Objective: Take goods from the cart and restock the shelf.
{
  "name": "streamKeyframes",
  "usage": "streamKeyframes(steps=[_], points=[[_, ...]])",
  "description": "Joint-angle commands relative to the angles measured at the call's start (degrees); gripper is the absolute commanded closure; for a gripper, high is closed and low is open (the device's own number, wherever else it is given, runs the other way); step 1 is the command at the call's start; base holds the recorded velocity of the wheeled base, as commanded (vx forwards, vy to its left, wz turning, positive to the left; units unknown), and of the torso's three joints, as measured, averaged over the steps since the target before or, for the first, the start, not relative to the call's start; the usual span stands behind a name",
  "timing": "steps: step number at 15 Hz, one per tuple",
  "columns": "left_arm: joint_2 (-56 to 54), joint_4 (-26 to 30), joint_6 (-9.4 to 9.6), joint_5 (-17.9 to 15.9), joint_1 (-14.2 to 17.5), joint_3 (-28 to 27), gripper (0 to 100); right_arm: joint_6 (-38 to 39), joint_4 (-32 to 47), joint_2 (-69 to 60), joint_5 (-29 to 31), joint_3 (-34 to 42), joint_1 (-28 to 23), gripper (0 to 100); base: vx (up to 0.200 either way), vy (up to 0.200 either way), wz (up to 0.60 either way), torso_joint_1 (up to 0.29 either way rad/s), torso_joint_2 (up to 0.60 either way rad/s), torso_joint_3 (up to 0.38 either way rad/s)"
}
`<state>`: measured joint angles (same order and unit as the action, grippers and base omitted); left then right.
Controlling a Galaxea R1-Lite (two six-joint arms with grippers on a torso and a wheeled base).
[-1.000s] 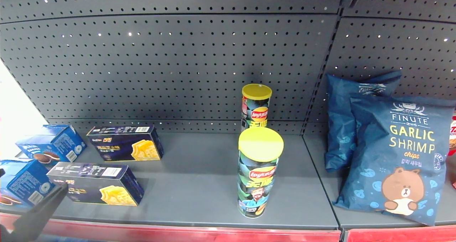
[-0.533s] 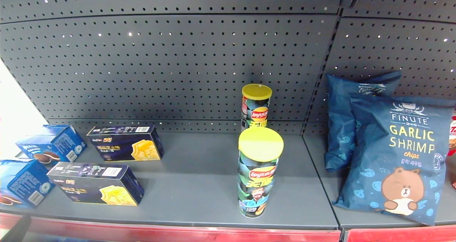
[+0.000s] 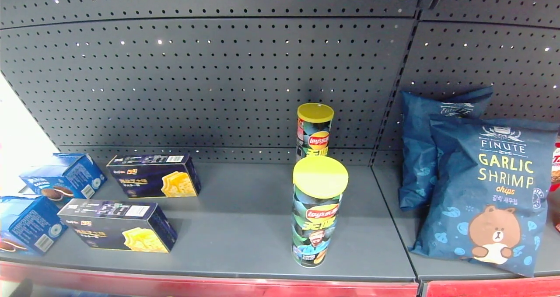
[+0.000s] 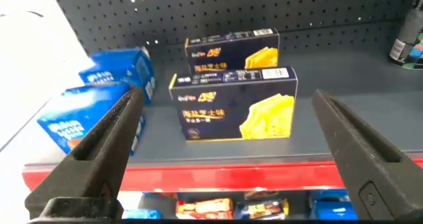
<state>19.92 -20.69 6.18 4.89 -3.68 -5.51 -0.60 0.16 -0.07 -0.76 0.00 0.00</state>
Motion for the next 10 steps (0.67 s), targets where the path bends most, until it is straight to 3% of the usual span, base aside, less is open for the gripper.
streamKeyframes(steps=[1,2,3,4,8,10], points=[[-6.21,0.74,-0.73,-0.41,0.96,5.42,0,-0.02,0.02,0.07,-0.04,0.00,0.00,0,0.000,0.000,0.00,0.000,0.00,0.000],[-8.93,2.85,-0.91,-0.93,1.84,5.51,0,-0.02,0.02,0.07,-0.04,0.00,0.00,0,0.000,0.000,0.00,0.000,0.00,0.000],[-12.89,8.38,-1.61,-1.99,3.33,5.51,0,-0.02,0.02,0.07,-0.04,0.00,0.00,0,0.000,0.000,0.00,0.000,0.00,0.000],[-17.28,14.80,-3.90,-3.13,5.18,5.51,0,-0.02,0.02,0.07,-0.04,0.00,0.00,0,0.000,0.000,0.00,0.000,0.00,0.000],[-17.55,17.26,-4.33,-2.25,4.74,5.51,0,-0.02,0.02,0.07,-0.04,0.00,0.00,0,0.000,0.000,0.00,0.000,0.00,0.000],[-18.34,21.30,-6.27,-0.85,4.47,5.33,0,-0.02,0.02,0.07,-0.04,0.00,0.00,0,0.000,0.000,0.00,0.000,0.00,0.000]])
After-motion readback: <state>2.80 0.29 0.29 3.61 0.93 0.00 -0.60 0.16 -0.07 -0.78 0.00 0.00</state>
